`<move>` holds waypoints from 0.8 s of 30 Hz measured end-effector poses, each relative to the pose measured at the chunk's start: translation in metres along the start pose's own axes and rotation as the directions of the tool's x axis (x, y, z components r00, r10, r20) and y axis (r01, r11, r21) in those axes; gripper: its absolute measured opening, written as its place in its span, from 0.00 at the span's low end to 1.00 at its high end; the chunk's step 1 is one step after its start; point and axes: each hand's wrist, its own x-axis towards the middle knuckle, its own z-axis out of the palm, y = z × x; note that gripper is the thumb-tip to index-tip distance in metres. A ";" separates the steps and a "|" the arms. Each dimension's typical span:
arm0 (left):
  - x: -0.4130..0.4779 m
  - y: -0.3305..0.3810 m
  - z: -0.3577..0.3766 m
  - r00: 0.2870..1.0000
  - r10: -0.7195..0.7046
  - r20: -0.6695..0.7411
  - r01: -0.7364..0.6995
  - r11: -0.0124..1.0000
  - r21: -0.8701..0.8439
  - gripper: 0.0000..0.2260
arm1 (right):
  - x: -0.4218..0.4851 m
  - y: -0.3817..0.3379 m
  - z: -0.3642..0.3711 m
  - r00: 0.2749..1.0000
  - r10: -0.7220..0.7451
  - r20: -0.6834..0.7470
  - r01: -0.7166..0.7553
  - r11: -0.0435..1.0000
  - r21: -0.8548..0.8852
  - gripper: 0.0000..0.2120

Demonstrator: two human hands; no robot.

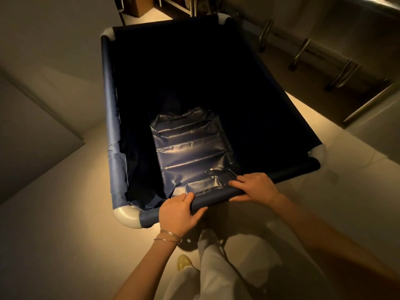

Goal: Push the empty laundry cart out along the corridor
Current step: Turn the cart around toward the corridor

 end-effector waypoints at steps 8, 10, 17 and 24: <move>0.062 -0.022 0.008 0.998 -0.033 -0.056 0.035 0.998 0.044 0.19 | 0.062 0.053 0.022 0.999 -0.038 0.021 0.037 0.999 0.020 0.25; 0.078 -0.033 0.011 0.996 -0.050 -0.079 0.055 0.997 0.056 0.19 | 0.079 0.062 0.028 0.999 -0.033 0.020 0.033 0.999 0.020 0.25; 0.131 -0.081 0.013 0.989 -0.038 -0.146 0.045 0.998 0.044 0.20 | 0.135 0.082 0.048 1.000 -0.018 0.012 0.018 0.999 -0.031 0.24; 0.180 -0.125 0.005 0.987 -0.006 -0.162 0.008 1.000 0.014 0.18 | 0.176 0.090 0.061 0.997 0.068 0.035 -0.068 0.998 -0.006 0.26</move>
